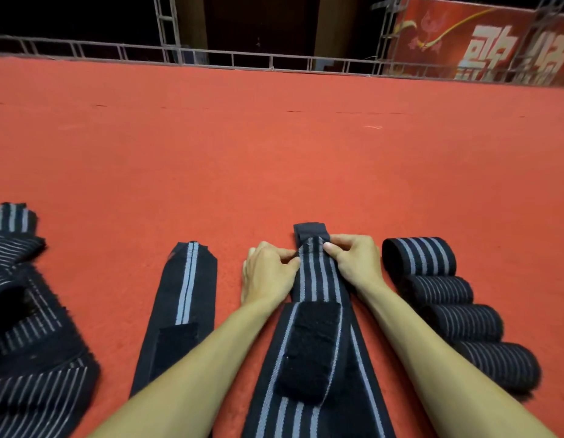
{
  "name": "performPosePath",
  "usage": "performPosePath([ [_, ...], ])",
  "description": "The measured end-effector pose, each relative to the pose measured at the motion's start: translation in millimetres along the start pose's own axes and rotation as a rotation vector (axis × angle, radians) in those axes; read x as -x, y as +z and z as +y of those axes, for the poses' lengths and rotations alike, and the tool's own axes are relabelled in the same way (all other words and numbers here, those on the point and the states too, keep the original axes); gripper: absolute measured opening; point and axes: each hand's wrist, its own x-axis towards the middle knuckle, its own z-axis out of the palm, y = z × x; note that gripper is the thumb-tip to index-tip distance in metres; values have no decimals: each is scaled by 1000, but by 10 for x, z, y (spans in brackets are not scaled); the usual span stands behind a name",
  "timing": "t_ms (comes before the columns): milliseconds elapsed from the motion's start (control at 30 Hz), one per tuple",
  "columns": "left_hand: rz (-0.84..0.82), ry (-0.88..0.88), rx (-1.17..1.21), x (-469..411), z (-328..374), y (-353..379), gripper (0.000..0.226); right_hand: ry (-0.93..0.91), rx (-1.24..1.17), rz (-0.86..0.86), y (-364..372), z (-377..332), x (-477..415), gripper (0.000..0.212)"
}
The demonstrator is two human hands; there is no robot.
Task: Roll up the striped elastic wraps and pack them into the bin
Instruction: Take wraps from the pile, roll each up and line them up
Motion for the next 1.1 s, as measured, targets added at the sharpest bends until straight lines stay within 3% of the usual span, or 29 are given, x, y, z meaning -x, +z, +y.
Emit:
performPosePath([
  [367,1,20,-66,-9,41,25,21,12,126,51,57,21,-20,20],
  [500,-90,69,-47,27,84,-28,19,1,205,-65,5,-35,7,24],
  [633,-182,139,151,137,280,-200,7,-138,96,-19,-201,-216,158,17],
  [767,-249,152,370,369,687,-625,11,-224,-90,-5,-476,-606,303,11],
  [967,-247,126,537,769,1077,-1357,16,-340,-277,-13,-888,-1471,719,14],
  [1100,-272,192,580,1137,1312,-1818,20,-345,-418,-59,-1117,-1876,1112,5],
])
